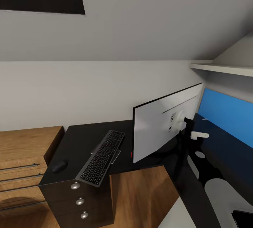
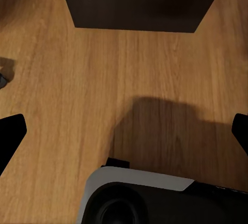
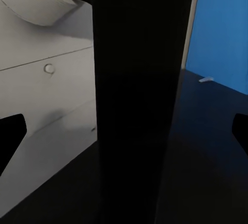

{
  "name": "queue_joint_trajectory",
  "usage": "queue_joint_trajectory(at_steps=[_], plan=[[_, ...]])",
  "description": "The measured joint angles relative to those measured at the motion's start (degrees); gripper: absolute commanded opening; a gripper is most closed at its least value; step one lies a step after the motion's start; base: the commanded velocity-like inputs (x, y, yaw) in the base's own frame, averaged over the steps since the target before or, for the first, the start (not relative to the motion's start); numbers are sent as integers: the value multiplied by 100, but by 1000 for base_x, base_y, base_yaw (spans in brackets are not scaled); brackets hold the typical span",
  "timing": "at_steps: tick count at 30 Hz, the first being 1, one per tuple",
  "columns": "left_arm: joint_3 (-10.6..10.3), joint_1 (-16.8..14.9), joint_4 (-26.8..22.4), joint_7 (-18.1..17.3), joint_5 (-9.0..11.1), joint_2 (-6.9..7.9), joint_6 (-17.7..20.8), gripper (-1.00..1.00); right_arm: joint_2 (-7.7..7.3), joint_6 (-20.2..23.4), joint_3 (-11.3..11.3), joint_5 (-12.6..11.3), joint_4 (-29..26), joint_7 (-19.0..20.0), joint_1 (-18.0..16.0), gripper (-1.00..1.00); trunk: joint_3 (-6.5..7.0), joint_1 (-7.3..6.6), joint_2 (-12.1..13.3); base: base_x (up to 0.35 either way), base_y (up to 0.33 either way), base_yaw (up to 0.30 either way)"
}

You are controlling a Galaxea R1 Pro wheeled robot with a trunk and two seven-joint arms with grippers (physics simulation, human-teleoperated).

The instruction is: In the bedroom, organize the workspace by keeping the computer under the desk, ensuring the monitor is on the desk, placing the keyboard on the desk next to the monitor, placing the mouse on the desk next to the keyboard, moving the folder from the swivel chair onto the desk next to the mouse, stacking the notebook on top of the folder with the pen on top of the notebook, and positioning the swivel chair next to the desk.

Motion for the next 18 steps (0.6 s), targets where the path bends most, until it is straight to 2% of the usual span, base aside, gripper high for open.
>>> queue_joint_trajectory(at_steps=[8, 12, 18], plan=[[1, 0, 0, 2, 0, 0, 0, 100, -13, 0, -5, 2, 1, -4, 5, 100, 0, 0, 0, 41, -32, 0], [1, 0, 0, 13, 1, -3, 0, 100, -105, 0, -1, 0, 16, -3, 5, 100, 0, 0, 0, 8, -7, 0], [0, 0, 0, 12, 1, -1, 0, 100, -122, 0, 0, 0, 18, 3, 4, 100, 0, 0, 0, 5, -1, 0]])
